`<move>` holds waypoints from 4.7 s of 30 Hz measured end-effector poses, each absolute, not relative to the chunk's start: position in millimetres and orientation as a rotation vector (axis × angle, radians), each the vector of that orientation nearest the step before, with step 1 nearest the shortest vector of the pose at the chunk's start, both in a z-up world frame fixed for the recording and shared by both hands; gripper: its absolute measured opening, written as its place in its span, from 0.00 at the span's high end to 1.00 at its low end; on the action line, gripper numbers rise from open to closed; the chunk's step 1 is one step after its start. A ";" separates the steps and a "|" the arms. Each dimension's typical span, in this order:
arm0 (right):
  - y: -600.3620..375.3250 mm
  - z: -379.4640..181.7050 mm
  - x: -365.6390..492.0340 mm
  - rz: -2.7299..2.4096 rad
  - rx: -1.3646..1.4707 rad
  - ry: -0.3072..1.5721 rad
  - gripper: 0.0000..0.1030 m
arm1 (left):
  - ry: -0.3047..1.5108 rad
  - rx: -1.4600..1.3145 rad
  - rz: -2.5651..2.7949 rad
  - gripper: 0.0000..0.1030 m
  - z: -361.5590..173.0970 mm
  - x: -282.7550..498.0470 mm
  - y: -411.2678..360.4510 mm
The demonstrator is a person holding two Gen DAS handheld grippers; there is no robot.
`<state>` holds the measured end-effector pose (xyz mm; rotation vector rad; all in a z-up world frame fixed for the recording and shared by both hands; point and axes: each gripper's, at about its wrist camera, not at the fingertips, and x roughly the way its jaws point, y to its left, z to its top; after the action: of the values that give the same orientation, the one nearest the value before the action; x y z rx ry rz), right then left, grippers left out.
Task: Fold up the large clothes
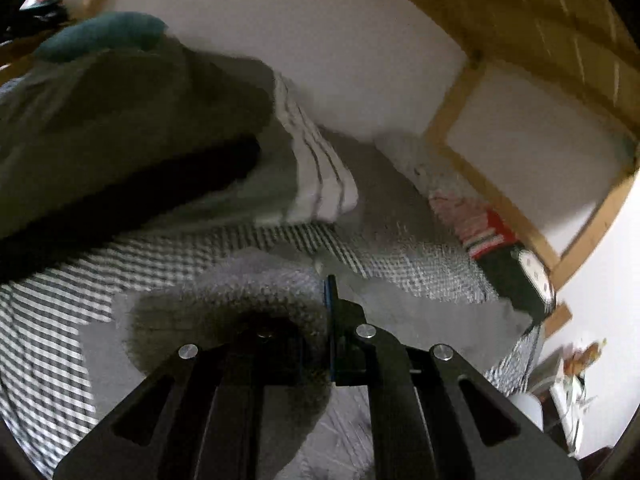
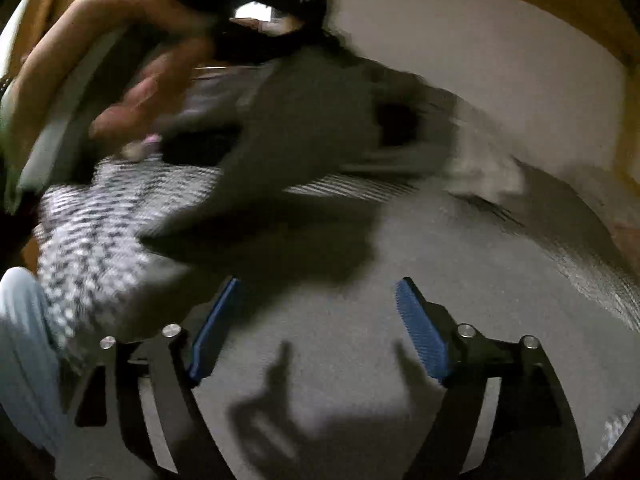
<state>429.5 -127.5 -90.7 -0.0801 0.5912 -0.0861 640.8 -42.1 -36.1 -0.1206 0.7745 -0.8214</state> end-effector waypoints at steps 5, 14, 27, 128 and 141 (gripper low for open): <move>-209.8 -83.5 408.4 -0.302 0.011 0.609 0.15 | 0.832 0.092 -0.814 0.93 -89.3 609.0 -100.8; -268.2 -48.7 430.9 -0.222 0.023 0.596 0.08 | 0.942 0.348 -0.787 0.80 -178.6 571.4 -147.0; -219.7 -31.9 513.5 0.184 -0.028 0.626 0.05 | 0.779 0.234 -0.779 0.05 -118.5 521.1 -62.8; -634.6 -110.3 158.9 -0.662 0.733 0.625 0.03 | 1.333 -0.417 -1.193 0.04 -206.5 391.3 -431.1; -659.7 -131.6 133.0 -0.628 0.855 0.568 0.03 | 1.346 -0.804 -0.840 0.81 -226.6 441.2 -421.1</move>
<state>133.0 -659.7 -131.6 0.8551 0.5684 -0.6280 441.2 -421.1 -226.6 -0.8041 1.3463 -0.8403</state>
